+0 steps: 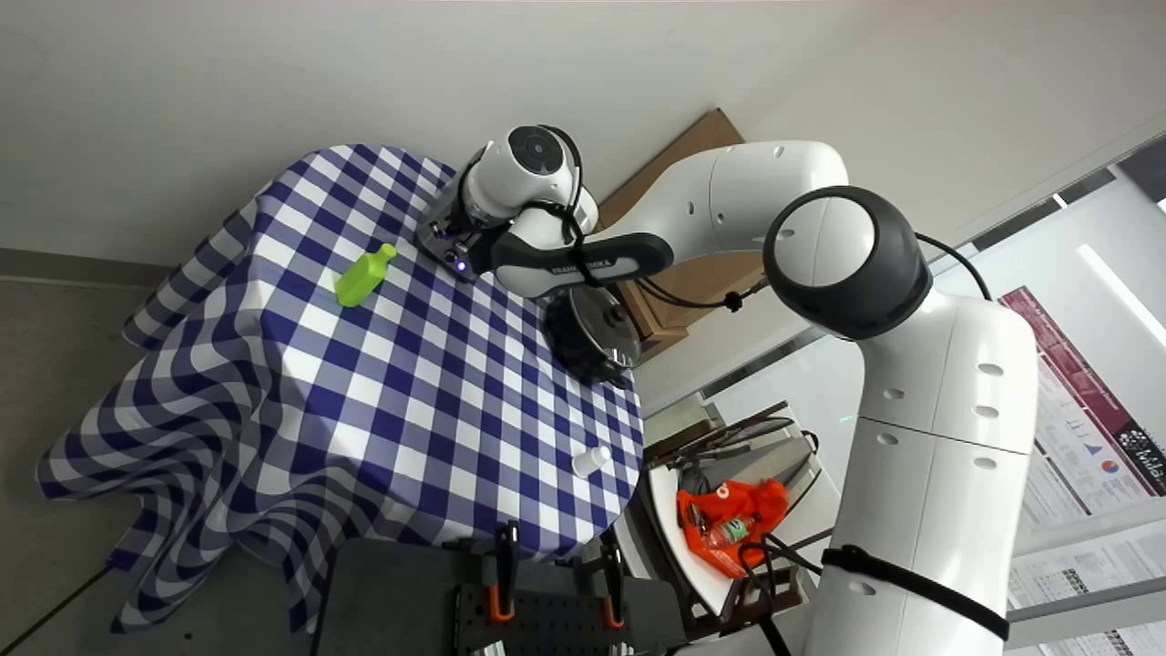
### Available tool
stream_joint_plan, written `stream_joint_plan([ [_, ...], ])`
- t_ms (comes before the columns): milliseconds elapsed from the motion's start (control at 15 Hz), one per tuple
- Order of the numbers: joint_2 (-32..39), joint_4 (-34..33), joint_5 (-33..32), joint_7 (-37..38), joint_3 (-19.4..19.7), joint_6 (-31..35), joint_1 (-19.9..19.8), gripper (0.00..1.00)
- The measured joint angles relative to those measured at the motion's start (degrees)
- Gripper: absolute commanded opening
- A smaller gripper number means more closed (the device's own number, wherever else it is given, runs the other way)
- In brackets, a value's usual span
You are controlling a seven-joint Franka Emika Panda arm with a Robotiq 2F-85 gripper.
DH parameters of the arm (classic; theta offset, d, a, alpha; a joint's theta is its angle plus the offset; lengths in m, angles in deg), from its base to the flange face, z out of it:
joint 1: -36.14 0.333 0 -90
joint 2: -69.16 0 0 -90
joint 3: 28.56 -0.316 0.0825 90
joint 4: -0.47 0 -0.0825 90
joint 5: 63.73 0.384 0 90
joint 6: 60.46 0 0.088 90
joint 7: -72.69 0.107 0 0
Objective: Push the lever on the toaster downwards
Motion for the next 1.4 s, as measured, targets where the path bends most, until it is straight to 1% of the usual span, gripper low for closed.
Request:
stream_joint_plan([
  [267,3.1,-0.4,4.3,0.0,-3.5,1.4,-2.1,0.0],
  [400,2.9,-0.2,8.5,-0.2,-5.4,2.4,-3.8,0.0],
  [600,1.3,1.3,19.4,-1.0,-5.8,3.6,-4.8,0.0],
  [800,-2.1,4.7,32.1,-3.4,-6.2,3.1,-5.5,0.0],
  [933,-4.9,7.6,40.7,-7.9,-7.6,1.0,-6.6,0.0],
  [1067,-8.0,10.3,47.5,-12.5,-9.6,-2.0,-8.2,0.0],
  [1200,-11.1,12.3,52.6,-16.4,-11.2,-4.9,-9.9,0.0],
  [1400,-15.7,14.7,58.4,-22.7,-13.0,-10.5,-12.7,0.0],
])
